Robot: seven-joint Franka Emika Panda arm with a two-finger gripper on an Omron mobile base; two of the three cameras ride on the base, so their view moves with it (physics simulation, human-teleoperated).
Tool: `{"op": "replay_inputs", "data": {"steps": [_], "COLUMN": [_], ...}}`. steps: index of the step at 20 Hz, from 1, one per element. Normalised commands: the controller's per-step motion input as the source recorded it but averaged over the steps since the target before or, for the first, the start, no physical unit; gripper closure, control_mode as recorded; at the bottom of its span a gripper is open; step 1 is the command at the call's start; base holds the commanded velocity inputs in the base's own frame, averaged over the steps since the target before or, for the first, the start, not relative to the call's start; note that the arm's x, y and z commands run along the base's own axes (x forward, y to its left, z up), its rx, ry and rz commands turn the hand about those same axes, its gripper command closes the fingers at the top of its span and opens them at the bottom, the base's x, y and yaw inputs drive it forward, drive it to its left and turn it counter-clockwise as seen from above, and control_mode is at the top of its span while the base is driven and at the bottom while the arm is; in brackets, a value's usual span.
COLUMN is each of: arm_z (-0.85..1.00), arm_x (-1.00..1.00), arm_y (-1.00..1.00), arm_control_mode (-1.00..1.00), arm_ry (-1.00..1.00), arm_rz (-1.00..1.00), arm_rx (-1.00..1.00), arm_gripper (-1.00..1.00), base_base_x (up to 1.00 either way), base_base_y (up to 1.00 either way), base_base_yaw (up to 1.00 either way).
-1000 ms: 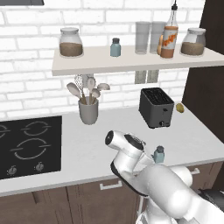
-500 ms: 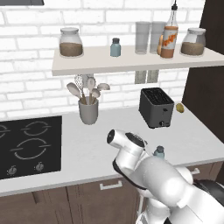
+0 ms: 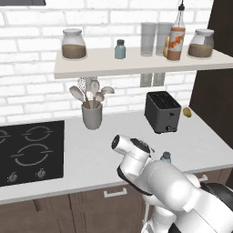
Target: Put the shaker and condiment bottle from the counter next to their counterparts in the cabinet.
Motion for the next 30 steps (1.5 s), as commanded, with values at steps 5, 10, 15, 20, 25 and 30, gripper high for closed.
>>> {"op": "replay_inputs", "data": {"steps": [5, 10, 15, 20, 25, 30], "arm_z": [-0.17, -0.1, -0.07, -0.13, -0.24, -0.39], "arm_x": [-0.15, -0.11, -0.15, -0.27, -0.14, -0.16], "arm_y": [-0.1, -0.35, -0.42, -0.34, -0.32, -0.26], "arm_control_mode": [-1.0, -1.0, -1.0, -1.0, -1.0, -1.0], "arm_ry": [0.0, 0.0, 0.0, 0.0, 0.0, 0.0], "arm_rz": [0.0, 0.0, 0.0, 0.01, 0.02, 0.03], "arm_rx": [0.0, 0.01, 0.01, 0.01, 0.01, 0.01], "arm_gripper": [-1.0, -1.0, -1.0, -1.0, -1.0, -1.0], "base_base_x": [0.0, 0.0, 0.0, 0.0, 0.0, 0.0], "base_base_y": [0.0, 0.0, 0.0, 0.0, 0.0, 0.0], "base_base_yaw": [0.0, 0.0, 0.0, 0.0, 0.0, 0.0]}}
